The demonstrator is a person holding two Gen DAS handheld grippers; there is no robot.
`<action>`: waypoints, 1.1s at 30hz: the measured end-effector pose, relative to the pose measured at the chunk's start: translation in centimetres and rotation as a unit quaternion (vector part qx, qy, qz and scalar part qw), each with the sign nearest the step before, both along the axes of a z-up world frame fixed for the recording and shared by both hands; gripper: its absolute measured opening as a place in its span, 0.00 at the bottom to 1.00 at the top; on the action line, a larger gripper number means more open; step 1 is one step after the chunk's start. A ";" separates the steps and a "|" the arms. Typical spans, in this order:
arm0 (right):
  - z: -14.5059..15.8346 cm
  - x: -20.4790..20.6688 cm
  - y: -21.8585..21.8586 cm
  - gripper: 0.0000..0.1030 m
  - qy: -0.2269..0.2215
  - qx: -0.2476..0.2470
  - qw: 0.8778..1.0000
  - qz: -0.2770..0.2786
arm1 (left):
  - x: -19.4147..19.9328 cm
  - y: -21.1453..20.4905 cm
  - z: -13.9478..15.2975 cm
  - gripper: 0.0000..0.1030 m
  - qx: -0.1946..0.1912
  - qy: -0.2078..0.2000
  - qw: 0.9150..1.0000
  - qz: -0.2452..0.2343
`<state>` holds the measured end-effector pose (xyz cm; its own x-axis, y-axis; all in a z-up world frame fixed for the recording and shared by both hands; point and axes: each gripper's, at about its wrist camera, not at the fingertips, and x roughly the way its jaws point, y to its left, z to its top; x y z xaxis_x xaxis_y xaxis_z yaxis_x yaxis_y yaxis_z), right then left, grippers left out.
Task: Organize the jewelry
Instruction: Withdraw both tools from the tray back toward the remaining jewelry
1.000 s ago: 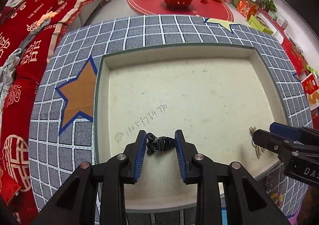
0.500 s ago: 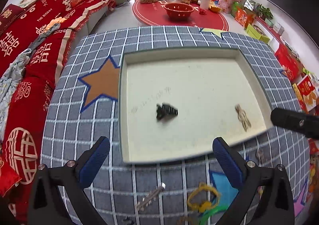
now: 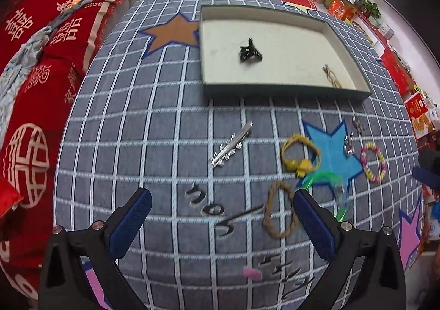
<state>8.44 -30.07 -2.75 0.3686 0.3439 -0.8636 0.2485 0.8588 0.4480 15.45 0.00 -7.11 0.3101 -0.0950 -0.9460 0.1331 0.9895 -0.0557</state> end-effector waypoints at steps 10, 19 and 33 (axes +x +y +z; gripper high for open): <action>-3.1 -5.8 0.5 1.00 0.069 -0.052 0.996 -0.013 | -3.2 0.5 -2.1 1.00 0.015 0.010 1.000 -0.008; -5.3 -7.8 3.0 1.00 0.104 -0.035 0.994 -0.013 | -3.6 0.3 -3.5 1.00 0.003 0.032 0.999 -0.018; -6.4 -6.5 7.0 0.93 0.117 -0.068 0.991 -0.022 | -1.6 -1.4 -4.4 1.00 0.013 0.016 0.999 -0.049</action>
